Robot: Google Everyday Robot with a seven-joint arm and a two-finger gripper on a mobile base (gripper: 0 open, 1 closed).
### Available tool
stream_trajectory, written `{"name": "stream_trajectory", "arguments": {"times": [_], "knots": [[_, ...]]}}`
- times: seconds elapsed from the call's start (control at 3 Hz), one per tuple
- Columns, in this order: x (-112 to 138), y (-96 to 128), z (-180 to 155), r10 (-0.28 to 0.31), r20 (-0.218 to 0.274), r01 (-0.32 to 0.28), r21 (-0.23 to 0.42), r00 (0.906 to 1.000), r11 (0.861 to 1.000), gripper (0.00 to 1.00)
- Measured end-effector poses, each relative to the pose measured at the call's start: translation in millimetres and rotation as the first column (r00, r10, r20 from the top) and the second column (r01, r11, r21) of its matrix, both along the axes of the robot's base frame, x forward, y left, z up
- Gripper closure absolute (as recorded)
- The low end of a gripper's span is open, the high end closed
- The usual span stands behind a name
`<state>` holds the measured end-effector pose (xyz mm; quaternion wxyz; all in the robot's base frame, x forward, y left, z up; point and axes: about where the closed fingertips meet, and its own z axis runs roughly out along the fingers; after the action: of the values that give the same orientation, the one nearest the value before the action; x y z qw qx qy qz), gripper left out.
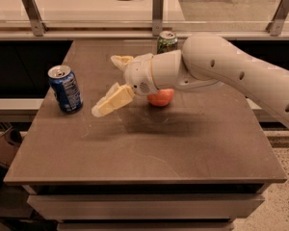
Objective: Pick pepsi can
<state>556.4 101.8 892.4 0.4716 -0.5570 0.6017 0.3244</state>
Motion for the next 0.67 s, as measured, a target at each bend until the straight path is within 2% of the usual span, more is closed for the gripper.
{"name": "stream_trajectory", "arguments": {"times": [0.67], "knots": [[-6, 45, -14, 0.020, -0.014, -0.019, 0.037, 0.9997, 0.999, 0.00]]}}
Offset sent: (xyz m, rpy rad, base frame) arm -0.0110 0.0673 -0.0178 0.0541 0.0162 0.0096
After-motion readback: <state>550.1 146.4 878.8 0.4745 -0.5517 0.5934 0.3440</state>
